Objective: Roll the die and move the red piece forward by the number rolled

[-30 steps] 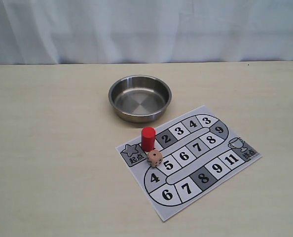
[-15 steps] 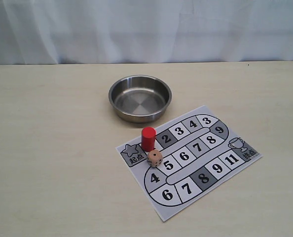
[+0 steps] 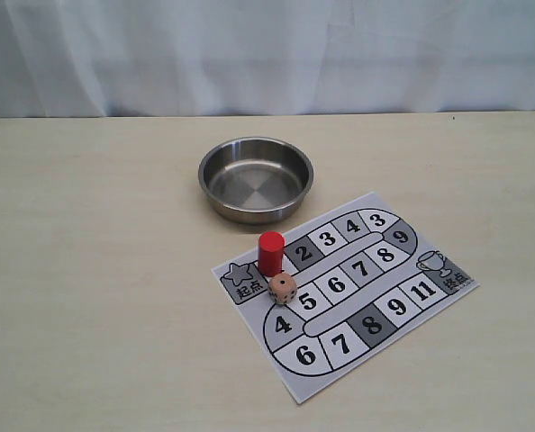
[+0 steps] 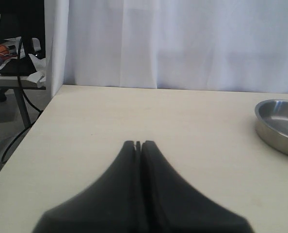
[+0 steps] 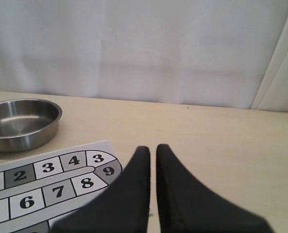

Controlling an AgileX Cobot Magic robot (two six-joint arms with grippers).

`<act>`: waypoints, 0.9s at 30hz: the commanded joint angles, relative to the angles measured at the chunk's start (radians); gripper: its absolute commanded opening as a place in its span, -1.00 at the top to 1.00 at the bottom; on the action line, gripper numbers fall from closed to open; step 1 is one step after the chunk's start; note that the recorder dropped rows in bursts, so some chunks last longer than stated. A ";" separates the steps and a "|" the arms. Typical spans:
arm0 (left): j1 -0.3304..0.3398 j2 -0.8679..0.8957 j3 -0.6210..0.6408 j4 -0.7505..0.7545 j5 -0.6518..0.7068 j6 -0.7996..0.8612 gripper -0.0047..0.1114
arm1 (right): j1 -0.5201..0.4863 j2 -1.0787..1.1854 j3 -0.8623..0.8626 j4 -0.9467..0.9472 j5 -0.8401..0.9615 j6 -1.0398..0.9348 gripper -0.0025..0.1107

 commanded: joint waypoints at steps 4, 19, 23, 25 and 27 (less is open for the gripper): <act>0.000 -0.001 0.002 0.000 -0.007 -0.005 0.92 | -0.005 -0.004 0.003 0.001 0.040 -0.012 0.88; 0.000 -0.001 0.002 0.000 -0.007 -0.005 0.92 | -0.005 -0.004 0.003 0.006 0.039 0.014 0.88; 0.000 -0.001 0.002 0.000 -0.010 -0.005 0.92 | -0.005 -0.004 0.003 0.006 0.039 0.014 0.88; 0.000 -0.001 0.002 0.000 -0.012 -0.005 0.92 | -0.005 -0.004 0.003 0.006 0.039 0.014 0.88; 0.000 -0.001 0.002 0.000 -0.012 -0.005 0.92 | -0.005 -0.004 0.003 0.006 0.039 0.014 0.88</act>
